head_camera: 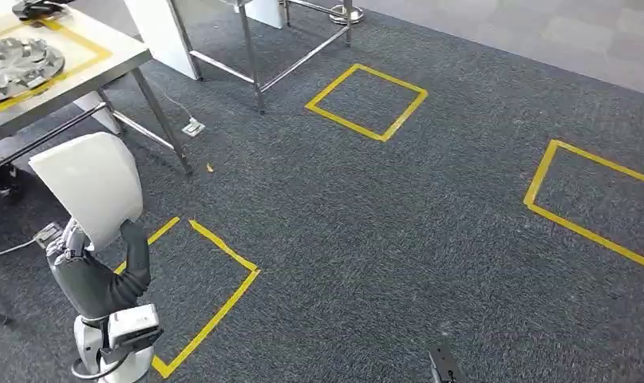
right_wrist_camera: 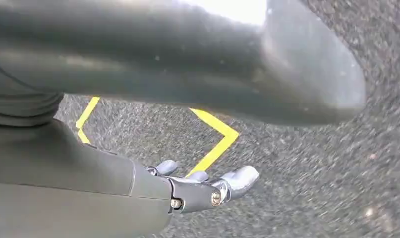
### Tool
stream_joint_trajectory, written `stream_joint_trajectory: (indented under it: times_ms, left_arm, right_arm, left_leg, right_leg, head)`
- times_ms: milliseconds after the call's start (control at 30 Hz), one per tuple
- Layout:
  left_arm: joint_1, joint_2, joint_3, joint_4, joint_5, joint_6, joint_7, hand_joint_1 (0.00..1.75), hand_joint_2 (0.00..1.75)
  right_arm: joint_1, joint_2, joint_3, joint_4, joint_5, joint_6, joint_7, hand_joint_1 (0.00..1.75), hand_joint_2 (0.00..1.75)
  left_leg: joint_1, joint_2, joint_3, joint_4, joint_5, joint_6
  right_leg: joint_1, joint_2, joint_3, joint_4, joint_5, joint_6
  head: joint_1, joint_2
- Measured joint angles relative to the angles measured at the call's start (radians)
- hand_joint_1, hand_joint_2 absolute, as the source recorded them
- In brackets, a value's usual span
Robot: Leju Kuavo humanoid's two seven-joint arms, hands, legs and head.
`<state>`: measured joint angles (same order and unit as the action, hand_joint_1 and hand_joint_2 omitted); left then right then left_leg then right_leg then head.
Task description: Take the parts from the cabinet and place them on the table.
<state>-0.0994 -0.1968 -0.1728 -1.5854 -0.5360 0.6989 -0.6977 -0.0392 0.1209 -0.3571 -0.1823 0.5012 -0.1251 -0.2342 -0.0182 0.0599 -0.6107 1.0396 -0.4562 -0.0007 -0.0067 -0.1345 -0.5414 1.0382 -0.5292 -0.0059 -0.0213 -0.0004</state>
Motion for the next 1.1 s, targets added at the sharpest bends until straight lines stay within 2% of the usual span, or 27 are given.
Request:
stream_joint_trajectory:
  times_ms: [67, 100, 133, 167, 200, 233, 267, 300, 367, 400, 433, 467, 533, 567, 600, 633, 667, 733, 767, 800, 833, 867, 900, 933, 967, 1067, 1100]
  left_arm:
    - [0.003, -0.003, 0.01, -0.009, 0.0, 0.0, 0.0, 1.75, 1.75]
    - [0.005, -0.006, 0.015, -0.013, 0.004, 0.0, 0.0, 1.75, 1.75]
    - [0.0, -0.008, 0.016, -0.015, 0.011, 0.001, 0.001, 1.75, 1.75]
    - [-0.002, -0.012, 0.017, -0.015, 0.013, 0.001, 0.0, 1.75, 1.75]
    - [-0.001, -0.016, 0.017, -0.014, 0.013, 0.001, 0.0, 1.75, 1.75]
    - [-0.001, -0.016, 0.017, -0.013, 0.013, 0.001, 0.0, 1.75, 1.75]
    - [-0.001, -0.016, 0.019, -0.012, 0.013, 0.001, 0.001, 1.75, 1.75]
    - [-0.001, -0.017, 0.02, -0.011, 0.013, 0.001, 0.001, 1.75, 1.75]
    - [-0.002, -0.021, 0.023, -0.011, 0.012, 0.001, 0.0, 1.75, 1.75]
    - [-0.002, -0.023, 0.025, -0.011, 0.012, 0.001, 0.001, 1.75, 1.75]
    - [-0.004, -0.025, 0.027, -0.011, 0.012, 0.001, 0.001, 1.75, 1.75]
    - [-0.004, -0.027, 0.028, -0.011, 0.012, 0.001, 0.001, 1.75, 1.75]
    - [-0.003, -0.027, 0.028, -0.012, 0.011, 0.001, 0.0, 1.75, 1.75]
    - [-0.003, -0.027, 0.03, -0.012, 0.011, 0.001, 0.001, 1.75, 1.75]
    - [-0.002, -0.027, 0.031, -0.012, 0.011, 0.001, 0.0, 1.75, 1.75]
    - [-0.007, -0.027, 0.032, -0.012, 0.02, 0.001, 0.0, 1.75, 1.75]
    - [-0.012, -0.025, 0.03, -0.011, 0.065, 0.001, 0.0, 1.75, 1.75]
    - [-0.015, -0.008, 0.006, -0.011, 0.161, 0.001, 0.001, 1.75, 1.75]
    - [-0.015, -0.002, 0.004, -0.01, 0.173, 0.001, 0.002, 1.75, 1.75]
    - [-0.016, 0.003, 0.003, -0.007, 0.172, 0.001, 0.0, 1.75, 1.75]
    - [-0.02, 0.006, 0.0, -0.005, 0.167, 0.001, 0.0, 1.75, 1.75]
    - [-0.025, 0.008, -0.004, -0.003, 0.164, 0.001, 0.0, 1.75, 1.75]
    - [-0.028, 0.011, -0.007, -0.004, 0.162, 0.001, 0.0, 1.75, 1.75]
    - [-0.034, 0.013, -0.009, -0.005, 0.158, 0.001, 0.0, 1.75, 1.75]
    - [-0.037, 0.013, -0.011, -0.005, 0.156, 0.001, 0.0, 1.75, 1.75]
    - [-0.04, 0.02, -0.015, -0.007, 0.158, 0.0, 0.0, 1.75, 1.75]
    - [-0.041, 0.022, -0.016, -0.008, 0.163, 0.0, 0.0, 1.75, 1.75]
  right_arm:
    - [-0.009, 0.0, 0.0, 0.0, 0.003, 0.0, -0.002, 0.0, 0.0]
    - [-0.011, 0.0, 0.0, 0.0, 0.005, 0.0, -0.003, 0.0, 0.0]
    - [-0.013, 0.0, 0.0, 0.0, 0.007, 0.001, -0.003, 0.0, 0.0]
    - [-0.013, 0.0, 0.0, 0.0, 0.008, 0.002, -0.001, 0.0, 0.0]
    - [-0.012, 0.0, 0.0, 0.0, 0.009, 0.002, 0.001, 0.0, 0.0]
    - [-0.011, -0.001, 0.0, 0.0, 0.01, 0.002, 0.002, 0.0, 0.0]
    - [-0.011, -0.001, 0.0, 0.0, 0.01, 0.002, 0.004, 0.0, 0.0]
    - [-0.011, -0.001, 0.0, 0.0, 0.011, 0.002, 0.005, 0.0, 0.0]
    - [-0.013, -0.001, 0.0, 0.0, 0.012, 0.002, 0.005, 0.0, 0.0]
    - [-0.013, -0.001, 0.0, 0.0, 0.013, 0.002, 0.006, 0.0, 0.0]
    - [-0.013, 0.0, 0.0, 0.0, 0.013, 0.005, 0.007, 0.0, 0.0]
    - [-0.015, 0.0, 0.0, 0.0, 0.013, 0.006, 0.006, 0.0, 0.0]
    - [-0.015, 0.0, 0.0, 0.0, 0.013, 0.006, 0.008, 0.0, 0.0]
    - [-0.015, 0.001, 0.0, 0.0, 0.013, 0.007, 0.008, 0.0, 0.0]
    - [-0.018, 0.005, 0.0, 0.0, 0.013, 0.008, 0.007, 0.0, 0.0]
    - [-0.018, 0.003, 0.0, 0.0, 0.013, 0.008, 0.007, 0.0, 0.0]
    - [-0.016, 0.003, 0.0, 0.0, 0.015, 0.008, 0.013, 0.0, 0.0]
    - [-0.011, 0.003, -0.001, 0.0, 0.015, 0.008, 0.021, 0.0, 0.0]
    - [-0.011, 0.003, -0.002, 0.0, 0.016, 0.007, 0.021, 0.0, 0.0]
    - [-0.012, 0.003, -0.004, 0.0, 0.016, 0.006, 0.022, 0.0, 0.0]
    - [-0.013, 0.003, -0.006, 0.0, 0.016, 0.003, 0.024, 0.0, 0.0]
    - [-0.014, 0.004, -0.008, 0.0, 0.016, 0.0, 0.026, 0.0, 0.0]
    - [-0.014, 0.005, -0.01, 0.0, 0.016, -0.002, 0.027, 0.0, 0.0]
    - [-0.013, 0.005, -0.013, 0.0, 0.017, -0.003, 0.027, 0.0, 0.0]
    - [-0.013, 0.005, -0.015, 0.0, 0.018, -0.004, 0.028, 0.0, 0.0]
    - [-0.016, 0.005, -0.018, 0.0, 0.018, -0.004, 0.027, 0.0, 0.0]
    - [-0.019, 0.005, -0.019, -0.001, 0.018, -0.004, 0.027, 0.0, 0.0]
  left_leg:
    - [0.005, -0.03, 0.005, -0.016, 0.006, 0.011]
    - [0.013, -0.042, 0.018, -0.028, 0.013, 0.015]
    - [0.018, -0.051, 0.019, -0.032, 0.017, 0.021]
    - [0.019, -0.064, 0.017, -0.032, 0.019, 0.024]
    - [0.02, -0.079, 0.015, -0.032, 0.018, 0.025]
    - [0.02, -0.096, 0.013, -0.03, 0.018, 0.025]
    - [0.02, -0.111, 0.012, -0.028, 0.019, 0.025]
    - [0.021, -0.125, 0.011, -0.024, 0.018, 0.023]
    - [0.027, -0.156, 0.009, -0.012, 0.014, 0.014]
    - [0.029, -0.168, 0.005, -0.004, 0.01, 0.007]
    - [0.025, -0.181, -0.006, 0.009, 0.006, -0.004]
    - [0.025, -0.191, -0.01, 0.008, 0.007, -0.01]
    - [0.029, -0.21, -0.015, -0.004, 0.016, -0.024]
    - [0.03, -0.224, -0.022, -0.006, 0.02, -0.032]
    - [0.03, -0.198, -0.022, 0.0, 0.017, -0.032]
    - [0.022, -0.129, -0.038, 0.035, -0.01, -0.035]
    - [0.023, -0.092, -0.071, 0.103, -0.052, -0.039]
    - [0.025, -0.067, -0.146, 0.262, -0.123, -0.042]
    - [0.025, -0.066, -0.167, 0.307, -0.133, -0.041]
    - [0.025, -0.065, -0.163, 0.302, -0.117, -0.039]
    - [0.024, -0.064, -0.136, 0.255, -0.084, -0.036]
    - [0.023, -0.053, -0.084, 0.161, -0.038, -0.03]
    - [0.019, -0.024, -0.032, 0.069, -0.001, -0.022]
    - [0.005, 0.05, -0.002, 0.009, -0.008, -0.01]
    - [0.001, 0.046, 0.004, 0.005, -0.005, -0.002]
    - [-0.002, 0.001, -0.006, 0.004, -0.004, 0.01]
    - [0.009, -0.015, 0.005, -0.008, 0.004, 0.02]
  right_leg:
    - [0.005, -0.027, 0.016, -0.011, -0.003, 0.013]
    - [-0.004, 0.017, 0.014, 0.003, -0.013, 0.019]
    - [-0.006, 0.076, -0.008, 0.049, -0.043, 0.021]
    - [-0.007, 0.111, -0.043, 0.119, -0.077, 0.025]
    - [-0.009, 0.126, -0.086, 0.202, -0.11, 0.028]
    - [-0.009, 0.13, -0.126, 0.269, -0.13, 0.031]
    - [-0.009, 0.13, -0.146, 0.294, -0.124, 0.032]
    - [-0.011, 0.131, -0.143, 0.273, -0.096, 0.033]
    - [-0.018, 0.144, -0.076, 0.118, 0.001, 0.037]
    - [-0.026, 0.178, -0.04, 0.039, 0.034, 0.043]
    - [-0.026, 0.237, -0.031, 0.015, 0.01, 0.047]
    - [-0.028, 0.217, -0.035, 0.016, 0.015, 0.035]
    - [-0.02, 0.198, -0.034, 0.017, 0.016, 0.02]
    - [-0.025, 0.183, -0.028, 0.012, 0.02, 0.01]
    - [-0.027, 0.168, -0.028, 0.007, 0.025, 0.001]
    - [-0.026, 0.157, -0.027, 0.006, 0.025, -0.008]
    - [-0.021, 0.141, -0.027, 0.005, 0.024, -0.011]
    - [-0.016, 0.108, -0.028, 0.006, 0.021, -0.016]
    - [-0.015, 0.095, -0.028, 0.006, 0.02, -0.016]
    - [-0.014, 0.079, -0.026, 0.006, 0.019, -0.017]
    - [-0.012, 0.065, -0.023, 0.006, 0.016, -0.016]
    - [-0.011, 0.05, -0.017, 0.006, 0.012, -0.015]
    - [-0.009, 0.038, -0.011, 0.006, 0.008, -0.013]
    - [-0.007, 0.028, -0.006, 0.006, 0.003, -0.008]
    - [0.0, 0.019, -0.006, 0.008, -0.001, -0.001]
    - [0.0, -0.017, 0.006, -0.001, -0.003, 0.013]
    - [-0.005, -0.01, 0.008, 0.001, -0.009, 0.023]
  head:
    - [-0.001, 0.0]
    - [0.001, 0.0]
    - [0.004, 0.0]
    - [0.007, 0.0]
    - [0.009, 0.0]
    - [0.008, 0.0]
    - [0.009, 0.0]
    - [0.009, 0.0]
    - [0.009, 0.0]
    - [0.01, 0.0]
    - [0.013, 0.0]
    - [0.011, 0.0]
    - [0.012, 0.0]
    - [0.013, 0.0]
    - [0.013, 0.0]
    - [0.004, 0.0]
    - [0.002, 0.0]
    - [0.002, 0.0]
    - [0.001, 0.0]
    - [0.002, 0.0]
    - [0.001, 0.0]
    - [0.002, 0.0]
    - [0.002, 0.0]
    - [0.002, 0.0]
    - [0.003, 0.0]
    - [0.001, 0.0]
    - [0.002, 0.0]
